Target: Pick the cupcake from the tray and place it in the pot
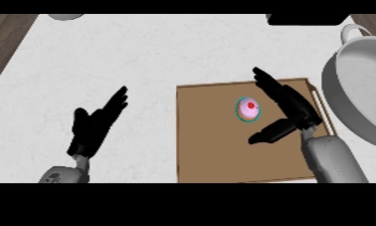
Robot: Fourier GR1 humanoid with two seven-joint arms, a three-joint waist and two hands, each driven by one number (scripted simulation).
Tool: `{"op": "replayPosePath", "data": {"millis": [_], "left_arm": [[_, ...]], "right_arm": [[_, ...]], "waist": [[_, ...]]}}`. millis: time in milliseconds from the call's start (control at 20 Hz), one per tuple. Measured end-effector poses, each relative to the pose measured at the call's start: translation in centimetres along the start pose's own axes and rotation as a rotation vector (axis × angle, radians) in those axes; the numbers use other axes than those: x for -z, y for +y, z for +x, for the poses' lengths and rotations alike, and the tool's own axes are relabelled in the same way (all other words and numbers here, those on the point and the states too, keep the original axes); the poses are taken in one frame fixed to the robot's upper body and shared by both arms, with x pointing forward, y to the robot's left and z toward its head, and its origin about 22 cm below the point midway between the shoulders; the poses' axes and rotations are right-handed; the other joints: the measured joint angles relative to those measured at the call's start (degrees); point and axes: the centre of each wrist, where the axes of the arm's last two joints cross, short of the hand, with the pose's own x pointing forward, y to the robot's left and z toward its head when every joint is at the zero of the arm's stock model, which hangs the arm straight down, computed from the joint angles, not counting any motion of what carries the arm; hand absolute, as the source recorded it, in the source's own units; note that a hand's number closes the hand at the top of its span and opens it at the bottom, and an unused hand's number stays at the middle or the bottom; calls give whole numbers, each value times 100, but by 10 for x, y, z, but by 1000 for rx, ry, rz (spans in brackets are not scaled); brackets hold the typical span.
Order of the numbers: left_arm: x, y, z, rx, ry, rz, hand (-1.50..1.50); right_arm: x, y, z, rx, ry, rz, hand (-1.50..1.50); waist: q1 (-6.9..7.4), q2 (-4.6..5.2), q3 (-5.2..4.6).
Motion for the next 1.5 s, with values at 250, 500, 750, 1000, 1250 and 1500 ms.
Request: {"op": "replayPosePath", "data": {"millis": [250,500,750,1000,1250,1500], "left_arm": [[2,-1,2,8,1,2,0],[4,-6,4,4,3,-3,0],[9,2,5,3,0,-3,0],[5,-3,3,2,0,1,0],[-4,11,-6,-20,24,76,0],[-12,19,-12,-37,32,119,0]], "right_arm": [[15,7,-21,61,12,24,-150],[18,10,-37,-43,-55,37,150],[21,13,-48,-7,-108,37,150],[13,15,-61,51,-176,-13,150],[-59,-41,-102,123,-205,-376,150],[-146,-90,-129,109,-200,-743,150]], "waist": [[-3,-14,-12],[-12,-57,-47],[-30,-84,-69],[-23,-104,-67],[-470,-183,-52],[-664,-170,-76]]}}
